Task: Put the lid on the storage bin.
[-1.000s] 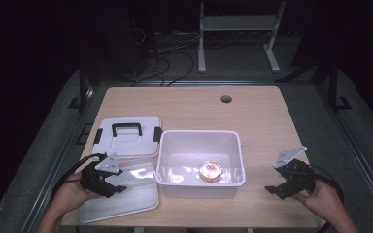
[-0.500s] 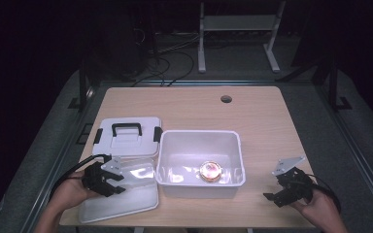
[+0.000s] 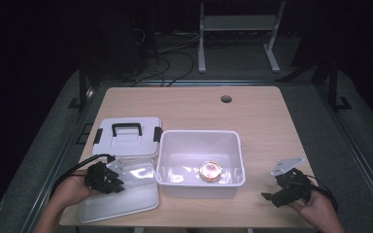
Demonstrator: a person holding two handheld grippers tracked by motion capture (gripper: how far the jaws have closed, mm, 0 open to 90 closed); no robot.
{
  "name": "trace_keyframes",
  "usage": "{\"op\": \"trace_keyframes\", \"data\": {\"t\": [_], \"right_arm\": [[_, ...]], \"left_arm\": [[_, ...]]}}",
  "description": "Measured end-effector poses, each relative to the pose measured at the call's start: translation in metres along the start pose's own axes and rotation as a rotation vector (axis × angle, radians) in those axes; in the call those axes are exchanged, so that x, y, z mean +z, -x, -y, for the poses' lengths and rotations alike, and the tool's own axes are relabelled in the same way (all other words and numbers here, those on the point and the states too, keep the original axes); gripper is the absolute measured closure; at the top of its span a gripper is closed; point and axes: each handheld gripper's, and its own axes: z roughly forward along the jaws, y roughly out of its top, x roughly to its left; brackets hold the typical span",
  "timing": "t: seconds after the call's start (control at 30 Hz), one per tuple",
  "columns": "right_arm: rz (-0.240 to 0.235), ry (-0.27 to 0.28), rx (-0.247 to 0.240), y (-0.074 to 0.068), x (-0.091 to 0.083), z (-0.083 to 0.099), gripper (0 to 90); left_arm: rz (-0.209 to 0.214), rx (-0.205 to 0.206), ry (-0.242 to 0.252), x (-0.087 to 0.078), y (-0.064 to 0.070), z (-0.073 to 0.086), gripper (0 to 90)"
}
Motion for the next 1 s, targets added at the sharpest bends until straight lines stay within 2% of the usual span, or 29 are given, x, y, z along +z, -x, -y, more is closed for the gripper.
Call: {"op": "trace_keyframes", "data": {"t": [0.13, 0.43, 0.63, 0.83, 1.0], "right_arm": [[0.000, 0.001, -0.004, 0.000, 0.001, -0.001, 17.0], [-0.001, 0.006, -0.013, -0.001, 0.000, -0.001, 16.9], [0.000, 0.015, -0.017, -0.002, 0.000, -0.002, 16.9], [0.000, 0.002, -0.014, -0.002, 0.002, -0.002, 16.9], [0.002, -0.001, -0.011, -0.001, 0.003, -0.001, 16.9]], "left_arm": [[0.006, 0.015, -0.032, 0.002, -0.001, -0.002, 80.8], [0.013, 0.034, -0.053, 0.001, -0.002, -0.007, 88.0], [0.026, 0.033, -0.048, -0.002, -0.003, -0.007, 89.2], [0.005, 0.041, -0.041, -0.021, 0.004, -0.006, 89.2], [-0.010, 0.031, -0.048, -0.045, 0.007, 0.001, 89.2]]}}
